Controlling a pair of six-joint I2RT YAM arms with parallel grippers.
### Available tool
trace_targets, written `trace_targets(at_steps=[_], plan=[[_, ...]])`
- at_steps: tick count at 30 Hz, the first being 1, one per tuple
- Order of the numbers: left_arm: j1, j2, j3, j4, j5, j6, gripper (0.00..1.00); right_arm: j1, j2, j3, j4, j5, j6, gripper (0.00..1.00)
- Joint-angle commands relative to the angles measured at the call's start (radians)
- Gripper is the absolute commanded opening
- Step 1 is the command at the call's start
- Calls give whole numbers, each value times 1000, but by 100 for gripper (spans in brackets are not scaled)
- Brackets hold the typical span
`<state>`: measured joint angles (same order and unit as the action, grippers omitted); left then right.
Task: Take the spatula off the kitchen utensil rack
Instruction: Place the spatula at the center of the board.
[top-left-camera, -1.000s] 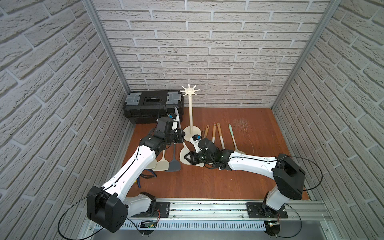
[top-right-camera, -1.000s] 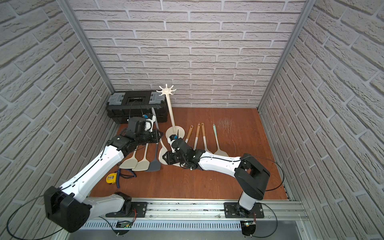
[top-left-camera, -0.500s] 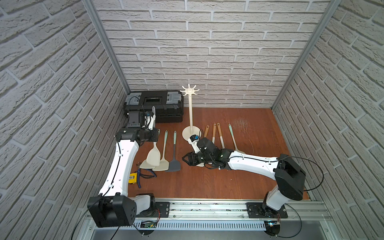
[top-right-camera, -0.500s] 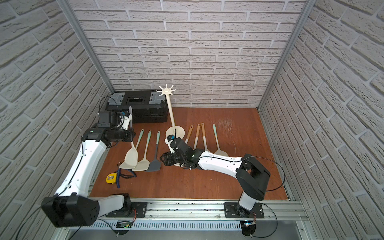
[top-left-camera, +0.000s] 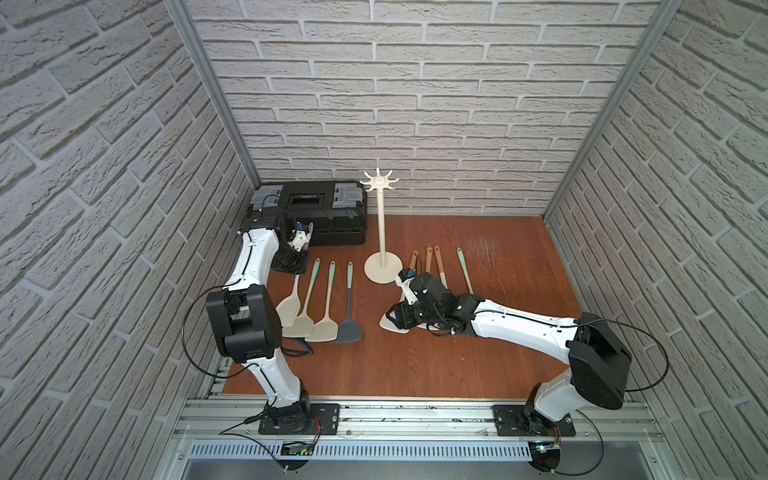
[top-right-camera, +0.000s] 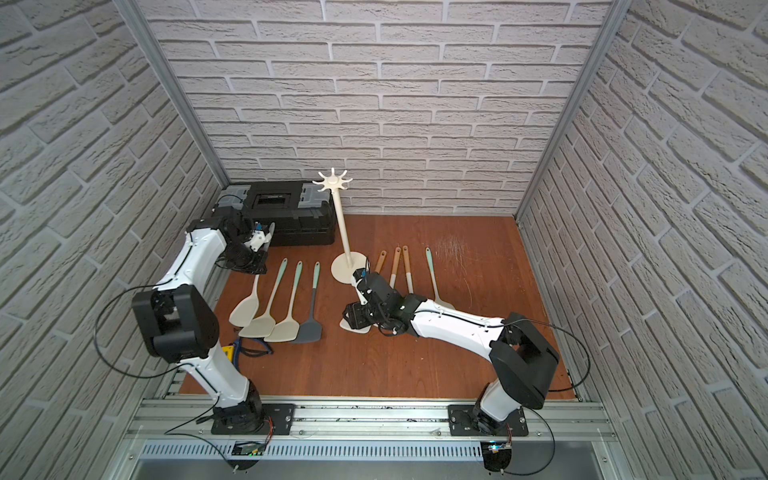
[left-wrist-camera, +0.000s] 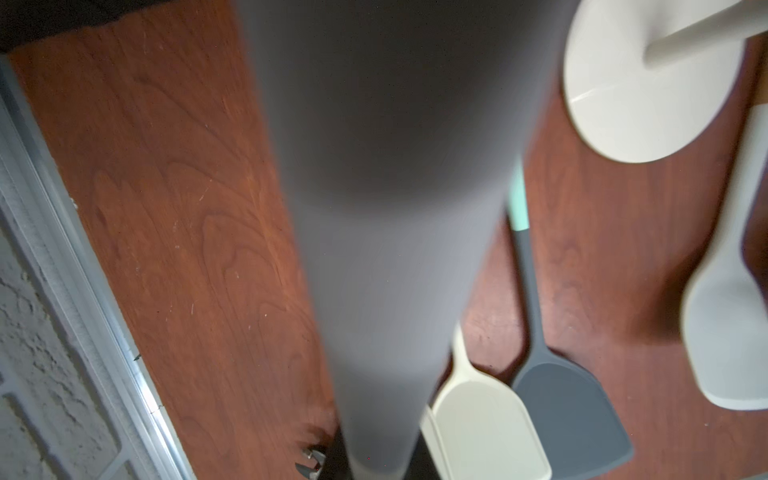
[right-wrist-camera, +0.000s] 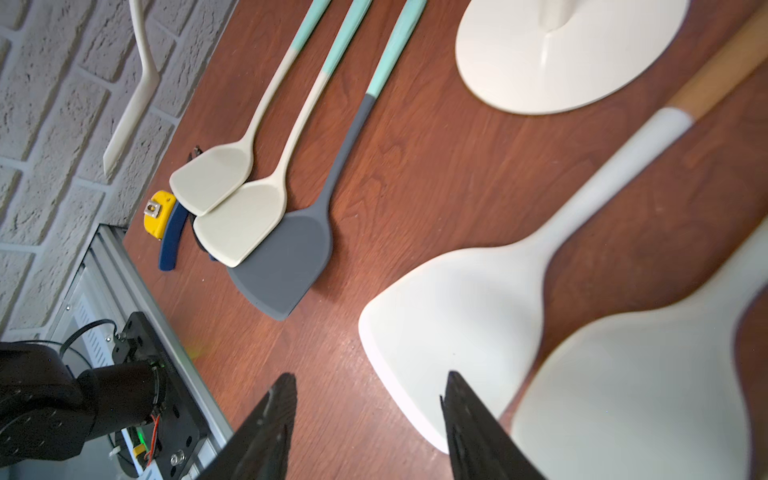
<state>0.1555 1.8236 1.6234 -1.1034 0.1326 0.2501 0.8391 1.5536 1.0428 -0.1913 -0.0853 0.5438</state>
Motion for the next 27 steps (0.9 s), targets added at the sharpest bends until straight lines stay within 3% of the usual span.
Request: trace_targets(at_steps=[1,9,16,27], plan=[[13,83,60,-71,-106,24,0,-39,-47,1,-43,30,-43,58],[46,178,65,-10,-163,-9,0,-116,-16,6,-33,-11,-32,58],[107,210,44,52,-142,-68,0,-124,22,23,-30,-33,-25,58],[108,306,67,57,-163,-54,3,-127,12,2,-29,-14,-13,58]])
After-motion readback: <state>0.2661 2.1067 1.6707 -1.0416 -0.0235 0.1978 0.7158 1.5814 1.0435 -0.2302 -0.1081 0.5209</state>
